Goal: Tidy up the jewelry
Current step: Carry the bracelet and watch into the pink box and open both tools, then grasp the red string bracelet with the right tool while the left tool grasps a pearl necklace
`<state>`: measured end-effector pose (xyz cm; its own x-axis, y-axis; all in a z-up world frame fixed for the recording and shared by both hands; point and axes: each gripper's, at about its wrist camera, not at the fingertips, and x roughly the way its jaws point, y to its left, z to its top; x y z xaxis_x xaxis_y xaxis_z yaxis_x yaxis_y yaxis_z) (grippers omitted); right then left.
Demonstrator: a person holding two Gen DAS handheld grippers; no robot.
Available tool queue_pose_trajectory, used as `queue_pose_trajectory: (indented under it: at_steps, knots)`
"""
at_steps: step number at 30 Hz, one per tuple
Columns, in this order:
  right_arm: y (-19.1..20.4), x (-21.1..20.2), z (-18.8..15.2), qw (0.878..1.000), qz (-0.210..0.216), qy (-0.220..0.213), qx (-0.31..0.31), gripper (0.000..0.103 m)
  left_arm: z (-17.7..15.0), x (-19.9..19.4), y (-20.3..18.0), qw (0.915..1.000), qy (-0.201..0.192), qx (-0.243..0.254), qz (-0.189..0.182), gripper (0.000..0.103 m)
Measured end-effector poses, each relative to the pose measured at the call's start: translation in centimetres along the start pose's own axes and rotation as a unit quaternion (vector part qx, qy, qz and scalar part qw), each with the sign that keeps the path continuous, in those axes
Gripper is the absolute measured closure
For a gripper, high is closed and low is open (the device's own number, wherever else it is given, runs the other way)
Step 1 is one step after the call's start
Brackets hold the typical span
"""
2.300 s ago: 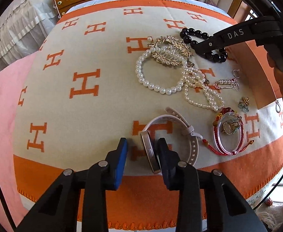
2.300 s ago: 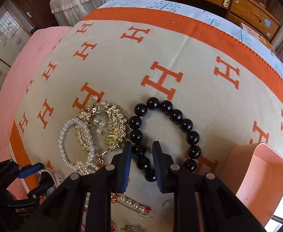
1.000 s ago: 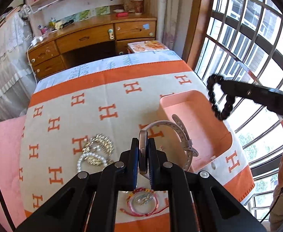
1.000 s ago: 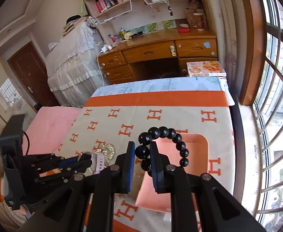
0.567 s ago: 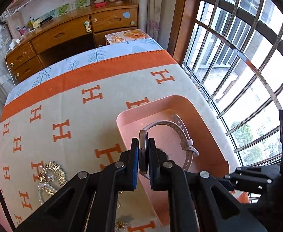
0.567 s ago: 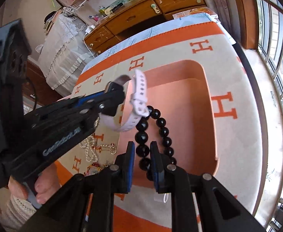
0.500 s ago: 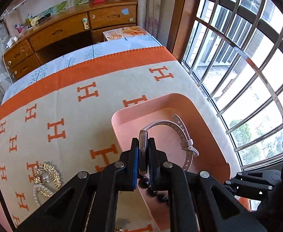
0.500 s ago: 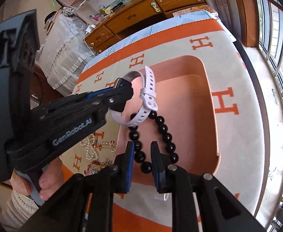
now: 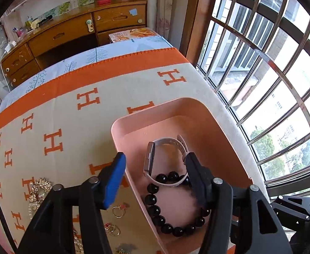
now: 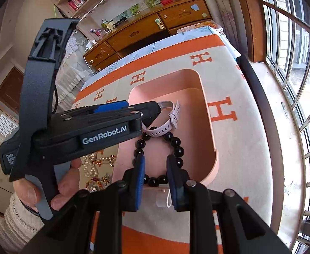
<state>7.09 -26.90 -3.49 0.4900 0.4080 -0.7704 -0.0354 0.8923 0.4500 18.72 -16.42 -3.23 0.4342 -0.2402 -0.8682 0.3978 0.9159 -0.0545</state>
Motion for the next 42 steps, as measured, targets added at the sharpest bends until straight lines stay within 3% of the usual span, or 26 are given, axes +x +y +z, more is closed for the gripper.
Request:
queue_pose_trajectory:
  at_steps: [7,19,20,23,27,30,34,42]
  knots:
    - [1.5,-0.6,-1.1,1.0,-0.004,-0.009,-0.011,0.082,-1.9,-4.2,0.5,0.9985,-0.048,0.005,0.024,0.035]
    - [4.0,-0.6,-2.9,0.999,-0.009,-0.009,-0.029,0.082,-7.6,-11.4,6.0,0.9907,-0.1,-0.039,0.084,0.028]
    - [4.4,-0.8,-3.1,0.999,-0.011,-0.011,-0.034,0.08,-8.0,-12.0,6.7,0.9899,-0.102,-0.044,0.087,0.028]
    - [5.7,-1.2,-3.4,0.998,-0.011,-0.02,-0.05,0.06,-9.4,-14.0,9.0,0.9877,-0.109,-0.067,0.09,0.027]
    - [8.0,-1.6,-3.8,0.996,-0.013,-0.032,-0.082,0.058,-10.9,-15.8,11.8,0.9835,-0.117,-0.095,0.1,0.026]
    - [9.5,-1.3,-4.0,0.994,-0.014,-0.029,-0.105,0.058,-12.1,-16.6,13.6,0.9807,-0.118,-0.113,0.109,0.017]
    - [11.2,-0.1,-4.6,0.991,-0.02,-0.012,-0.133,0.058,-13.8,-16.3,15.3,0.9792,-0.106,-0.122,0.122,0.014]
    - [12.2,5.4,-6.1,0.985,-0.036,0.079,-0.148,0.058,-16.6,-13.5,18.0,0.9802,-0.064,-0.14,0.124,0.014]
